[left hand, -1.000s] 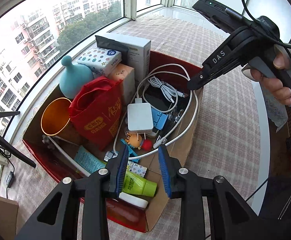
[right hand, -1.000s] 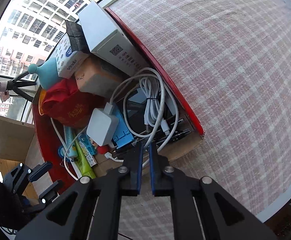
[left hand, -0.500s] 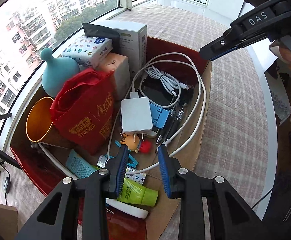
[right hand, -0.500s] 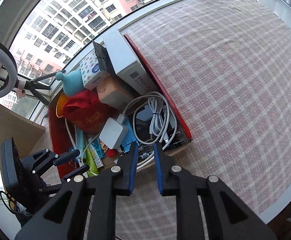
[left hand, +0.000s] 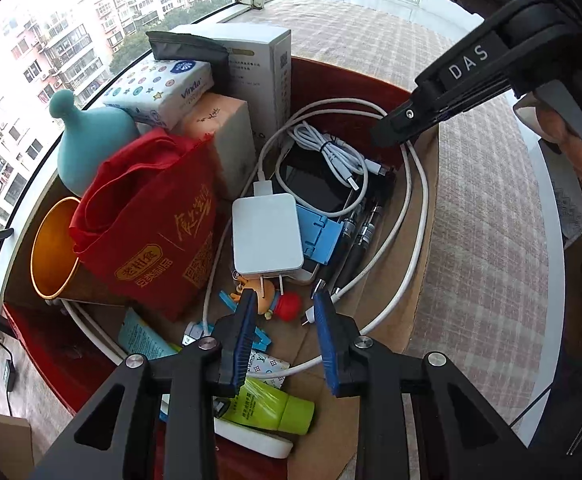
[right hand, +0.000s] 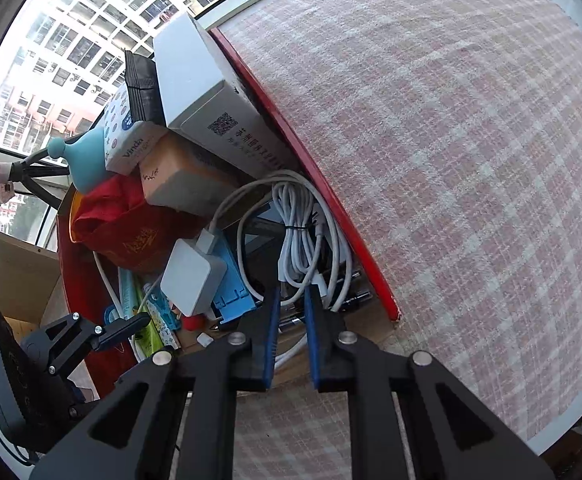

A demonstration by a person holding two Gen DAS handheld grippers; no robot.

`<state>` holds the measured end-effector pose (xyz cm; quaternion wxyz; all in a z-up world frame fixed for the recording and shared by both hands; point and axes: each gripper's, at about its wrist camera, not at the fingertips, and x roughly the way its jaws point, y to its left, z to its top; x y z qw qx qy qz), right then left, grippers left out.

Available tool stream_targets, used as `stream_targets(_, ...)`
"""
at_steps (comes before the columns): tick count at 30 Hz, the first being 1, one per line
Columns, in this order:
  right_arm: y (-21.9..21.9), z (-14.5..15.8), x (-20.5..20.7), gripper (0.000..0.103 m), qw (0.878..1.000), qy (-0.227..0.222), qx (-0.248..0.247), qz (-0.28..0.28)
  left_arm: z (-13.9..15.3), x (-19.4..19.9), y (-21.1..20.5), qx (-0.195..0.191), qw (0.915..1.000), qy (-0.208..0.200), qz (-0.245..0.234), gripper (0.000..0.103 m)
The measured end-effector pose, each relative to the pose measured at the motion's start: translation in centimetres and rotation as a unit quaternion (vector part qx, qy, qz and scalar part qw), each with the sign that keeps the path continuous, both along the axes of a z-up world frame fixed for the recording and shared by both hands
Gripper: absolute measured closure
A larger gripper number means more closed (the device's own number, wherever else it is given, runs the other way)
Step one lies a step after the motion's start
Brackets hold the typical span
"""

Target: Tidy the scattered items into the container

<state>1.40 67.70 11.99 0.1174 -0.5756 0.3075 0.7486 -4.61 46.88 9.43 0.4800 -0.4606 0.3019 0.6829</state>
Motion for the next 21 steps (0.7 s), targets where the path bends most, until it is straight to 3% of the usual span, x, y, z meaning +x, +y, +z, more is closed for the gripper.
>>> stream_targets(3, -0.4, 1.9, 1.2, 0.086, 1.000, 0.022, 0.016, -0.005, 2.0, -0.2, -2.3, 0.030, 0.9991, -0.001, 0.029, 0.074)
stream_targets(5, -1.0, 3.2, 2.1, 0.072, 0.999, 0.042, 0.023, -0.009, 3.0, 0.0, -4.2, 0.045, 0.9977, -0.002, 0.051, 0.074)
stream_targets(7, -1.8, 3.9, 3.5, 0.049, 0.997, 0.070, 0.022, -0.018, 3.9, 0.2, -6.4, 0.061, 0.9950, -0.003, 0.079, 0.074)
stream_targets(9, -2.6, 4.6, 4.8, 0.047, 0.995, 0.098, 0.019, -0.026, 4.6, 0.5, -9.0, 0.080, 0.9902, -0.013, 0.114, 0.071)
stream_targets(12, -4.9, 5.4, 6.3, 0.047, 0.991, 0.123, 0.040, -0.029, 5.2, 1.1, -12.7, 0.105, 0.9799, -0.030, 0.167, 0.050)
stream_targets(16, -7.1, 7.2, 7.9, 0.044, 0.986, 0.135, 0.095, -0.015, 7.0, 1.9, -15.1, 0.127, 0.9720, -0.034, 0.195, 0.025)
stream_targets(21, -9.4, 10.4, 7.5, 0.036, 0.976, 0.150, 0.159, 0.021, 10.6, 1.7, -15.6, 0.123, 0.9657, -0.001, 0.229, 0.025)
